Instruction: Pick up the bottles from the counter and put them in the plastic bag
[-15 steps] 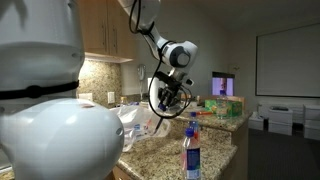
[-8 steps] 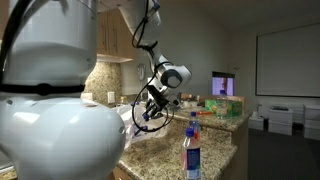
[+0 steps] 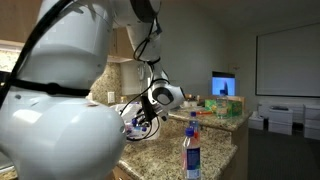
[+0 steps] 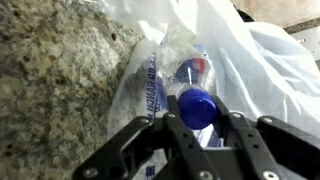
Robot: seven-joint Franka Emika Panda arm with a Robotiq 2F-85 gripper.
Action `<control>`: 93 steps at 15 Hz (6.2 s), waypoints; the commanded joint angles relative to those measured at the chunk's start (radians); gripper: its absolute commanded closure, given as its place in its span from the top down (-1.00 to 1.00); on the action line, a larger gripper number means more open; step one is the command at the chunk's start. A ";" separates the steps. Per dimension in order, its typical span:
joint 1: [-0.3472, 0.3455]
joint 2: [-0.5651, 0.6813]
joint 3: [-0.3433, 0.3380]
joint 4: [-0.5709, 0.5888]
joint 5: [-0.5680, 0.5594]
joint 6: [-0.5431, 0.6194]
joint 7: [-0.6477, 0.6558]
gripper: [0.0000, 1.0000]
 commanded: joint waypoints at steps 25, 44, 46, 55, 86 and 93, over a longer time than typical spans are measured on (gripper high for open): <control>0.053 -0.200 -0.082 0.102 -0.212 0.221 0.238 1.00; -0.044 -0.220 -0.121 0.469 -1.219 -0.027 0.515 1.00; -0.043 -0.215 -0.120 0.493 -1.248 -0.069 0.537 1.00; -0.044 -0.211 -0.117 0.524 -1.233 -0.188 0.520 1.00; -0.066 0.028 -0.181 0.423 -1.103 -0.028 0.776 -0.86; -0.067 0.015 -0.181 0.422 -1.100 -0.049 0.769 -0.39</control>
